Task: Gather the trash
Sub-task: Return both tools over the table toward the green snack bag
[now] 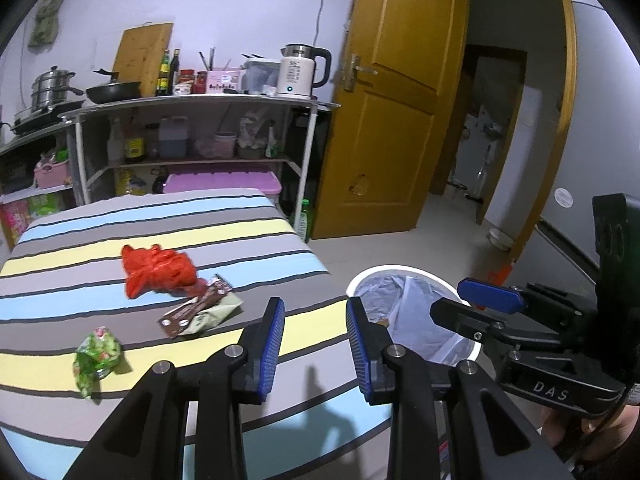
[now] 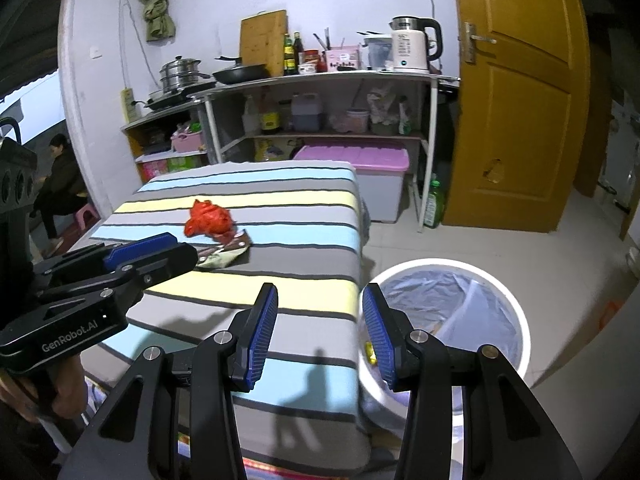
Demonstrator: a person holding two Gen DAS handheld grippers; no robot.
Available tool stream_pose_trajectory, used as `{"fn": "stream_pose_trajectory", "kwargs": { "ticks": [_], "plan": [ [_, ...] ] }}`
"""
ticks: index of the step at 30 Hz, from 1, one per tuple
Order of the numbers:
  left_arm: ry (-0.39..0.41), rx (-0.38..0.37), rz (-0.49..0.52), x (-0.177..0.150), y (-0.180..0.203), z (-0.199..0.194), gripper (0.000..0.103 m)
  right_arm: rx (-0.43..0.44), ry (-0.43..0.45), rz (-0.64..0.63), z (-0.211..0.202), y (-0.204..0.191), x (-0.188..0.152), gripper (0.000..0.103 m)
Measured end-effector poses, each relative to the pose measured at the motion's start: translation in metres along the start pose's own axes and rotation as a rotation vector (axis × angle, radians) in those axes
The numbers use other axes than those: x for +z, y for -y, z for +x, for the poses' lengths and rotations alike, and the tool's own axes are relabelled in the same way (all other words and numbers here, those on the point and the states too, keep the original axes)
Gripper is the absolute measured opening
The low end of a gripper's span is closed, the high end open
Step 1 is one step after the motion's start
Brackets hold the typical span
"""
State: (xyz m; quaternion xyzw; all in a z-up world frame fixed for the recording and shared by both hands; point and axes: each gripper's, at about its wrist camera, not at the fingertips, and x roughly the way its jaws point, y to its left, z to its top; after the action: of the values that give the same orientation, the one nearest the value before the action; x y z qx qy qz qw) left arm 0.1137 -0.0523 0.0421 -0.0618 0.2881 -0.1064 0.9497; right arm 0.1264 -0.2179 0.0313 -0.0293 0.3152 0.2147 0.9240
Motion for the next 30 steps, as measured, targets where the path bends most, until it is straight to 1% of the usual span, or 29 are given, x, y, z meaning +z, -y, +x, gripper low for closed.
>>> {"fn": "stream_pose_trajectory", "kwargs": {
  "ticks": [16,30],
  "plan": [
    [0.023,0.091,-0.049,-0.01,-0.041,-0.031,0.031,0.066,-0.007,-0.067,0.009,-0.041,0.003,0.045],
    [0.02,0.19,-0.101,-0.025,-0.082,-0.048,0.031,0.112,-0.024,-0.093,0.024,-0.058,0.003,0.045]
  ]
}}
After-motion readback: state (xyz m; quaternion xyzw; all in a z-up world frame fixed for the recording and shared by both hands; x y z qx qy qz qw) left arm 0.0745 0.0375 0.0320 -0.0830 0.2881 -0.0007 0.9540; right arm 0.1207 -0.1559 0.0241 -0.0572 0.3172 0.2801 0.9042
